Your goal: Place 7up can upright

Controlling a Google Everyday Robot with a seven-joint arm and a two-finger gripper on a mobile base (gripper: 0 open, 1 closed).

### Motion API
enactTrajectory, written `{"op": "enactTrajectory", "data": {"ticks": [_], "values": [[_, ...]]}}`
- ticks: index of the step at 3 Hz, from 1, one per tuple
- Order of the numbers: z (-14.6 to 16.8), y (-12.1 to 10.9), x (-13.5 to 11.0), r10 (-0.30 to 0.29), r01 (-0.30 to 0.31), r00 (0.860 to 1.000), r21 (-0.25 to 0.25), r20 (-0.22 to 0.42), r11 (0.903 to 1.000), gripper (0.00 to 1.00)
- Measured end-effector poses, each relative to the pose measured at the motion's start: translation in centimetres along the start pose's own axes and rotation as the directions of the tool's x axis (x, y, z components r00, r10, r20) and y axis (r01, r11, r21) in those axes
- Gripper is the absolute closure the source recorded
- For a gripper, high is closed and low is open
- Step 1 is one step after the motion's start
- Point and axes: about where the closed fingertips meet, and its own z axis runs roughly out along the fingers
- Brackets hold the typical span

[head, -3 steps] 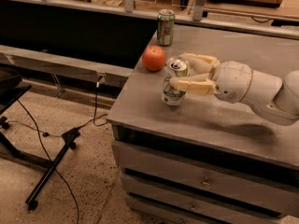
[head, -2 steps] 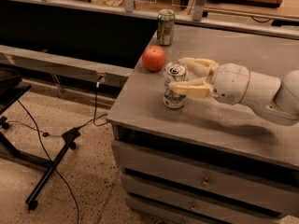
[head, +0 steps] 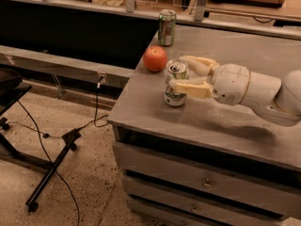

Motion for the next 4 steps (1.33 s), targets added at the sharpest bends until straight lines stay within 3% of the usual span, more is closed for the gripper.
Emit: {"op": "enactTrajectory", "data": {"ticks": [1, 2, 3, 4], "values": [[0.2, 0.1, -0.1, -0.001, 0.001, 1.000, -0.004, 0.001, 1.0000, 0.13], [0.4, 0.2, -0.2, -0.001, 0.001, 1.000, -0.008, 0.002, 1.0000, 0.00], [0.3, 0.2, -0.5, -0.016, 0.016, 1.000, -0.014, -0.011, 0.9998, 0.00], [-2.7, 0.0, -0.3, -0.038, 0.046, 0.987, 0.048, -0.157, 0.9978, 0.00]]}}
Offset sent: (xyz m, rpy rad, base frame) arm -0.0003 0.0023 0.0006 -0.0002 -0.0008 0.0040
